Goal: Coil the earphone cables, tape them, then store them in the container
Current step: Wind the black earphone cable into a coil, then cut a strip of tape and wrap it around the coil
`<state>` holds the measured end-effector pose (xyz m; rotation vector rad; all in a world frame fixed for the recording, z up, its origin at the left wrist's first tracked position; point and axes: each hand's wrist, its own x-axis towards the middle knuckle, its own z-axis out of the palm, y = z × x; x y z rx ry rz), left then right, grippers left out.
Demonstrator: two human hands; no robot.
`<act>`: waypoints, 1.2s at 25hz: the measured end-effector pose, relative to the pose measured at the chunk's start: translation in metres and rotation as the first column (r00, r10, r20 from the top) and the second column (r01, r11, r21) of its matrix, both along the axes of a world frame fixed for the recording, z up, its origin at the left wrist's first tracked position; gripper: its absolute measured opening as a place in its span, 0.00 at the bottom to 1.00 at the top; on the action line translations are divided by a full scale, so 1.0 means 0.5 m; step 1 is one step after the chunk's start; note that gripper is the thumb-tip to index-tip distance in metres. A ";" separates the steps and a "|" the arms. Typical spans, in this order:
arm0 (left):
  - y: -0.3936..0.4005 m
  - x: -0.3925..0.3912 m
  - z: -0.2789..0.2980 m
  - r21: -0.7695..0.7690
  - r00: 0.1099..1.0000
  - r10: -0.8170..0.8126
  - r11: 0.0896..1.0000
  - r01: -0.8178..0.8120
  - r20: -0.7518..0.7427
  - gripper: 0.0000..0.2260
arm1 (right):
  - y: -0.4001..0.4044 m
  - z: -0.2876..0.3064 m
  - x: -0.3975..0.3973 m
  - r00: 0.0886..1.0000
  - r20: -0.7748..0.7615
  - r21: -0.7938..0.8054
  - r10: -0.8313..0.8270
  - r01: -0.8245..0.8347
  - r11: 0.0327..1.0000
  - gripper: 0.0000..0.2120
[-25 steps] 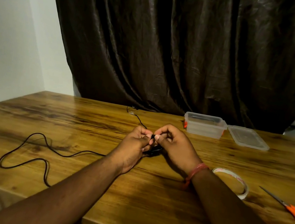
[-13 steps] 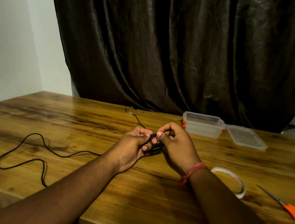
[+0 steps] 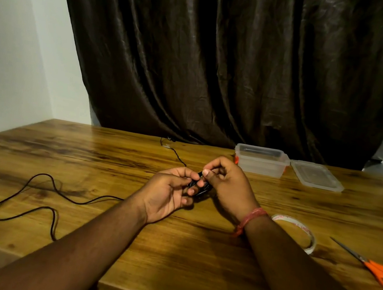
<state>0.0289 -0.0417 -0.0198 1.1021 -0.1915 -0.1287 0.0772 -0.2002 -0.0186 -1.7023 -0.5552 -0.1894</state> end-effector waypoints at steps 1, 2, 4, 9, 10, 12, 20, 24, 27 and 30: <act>0.001 0.001 -0.001 -0.004 1.000 -0.003 1.000 0.003 -0.007 0.12 | 0.000 0.000 0.000 1.000 0.000 -0.008 -0.001 0.001 1.000 0.09; 0.001 0.001 -0.001 -0.009 1.000 -0.008 1.000 0.008 -0.014 0.11 | -0.001 0.001 -0.001 1.000 0.000 -0.015 0.001 -0.001 1.000 0.08; 0.001 0.001 -0.002 -0.017 1.000 -0.008 1.000 0.007 -0.025 0.11 | -0.003 -0.002 0.002 1.000 -0.012 -0.037 0.003 -0.003 0.999 0.08; -0.012 0.003 -0.007 0.031 0.998 0.066 0.997 -0.066 -0.021 0.11 | -0.008 -0.003 0.002 0.999 0.030 -0.118 0.018 -0.014 0.993 0.05; -0.014 0.002 -0.007 0.033 0.996 0.080 0.996 -0.079 -0.025 0.11 | -0.015 0.006 -0.005 0.999 0.041 -0.127 -0.001 0.006 0.992 0.05; -0.012 0.002 -0.008 0.015 0.995 0.091 0.996 -0.091 -0.032 0.11 | -0.038 0.033 -0.020 0.991 0.094 -0.169 -0.098 0.113 0.979 0.07; -0.004 0.006 -0.008 0.018 0.994 0.106 0.994 -0.106 -0.028 0.11 | -0.285 0.072 -0.114 0.983 0.145 -0.883 -0.113 0.180 0.434 0.09; -0.006 0.003 -0.005 0.095 0.994 0.108 0.990 -0.109 0.018 0.10 | -0.327 0.050 -0.137 0.990 0.122 -0.932 -0.075 0.141 0.335 0.11; -0.010 0.000 -0.008 0.119 0.992 0.123 0.985 -0.127 0.035 0.09 | -0.298 0.058 -0.140 0.987 0.162 -0.941 -0.013 0.159 0.298 0.09; -0.016 0.002 -0.009 0.168 0.987 0.153 0.973 -0.160 0.051 0.06 | -0.256 0.060 -0.135 0.983 0.174 -0.930 -0.051 0.181 0.319 0.05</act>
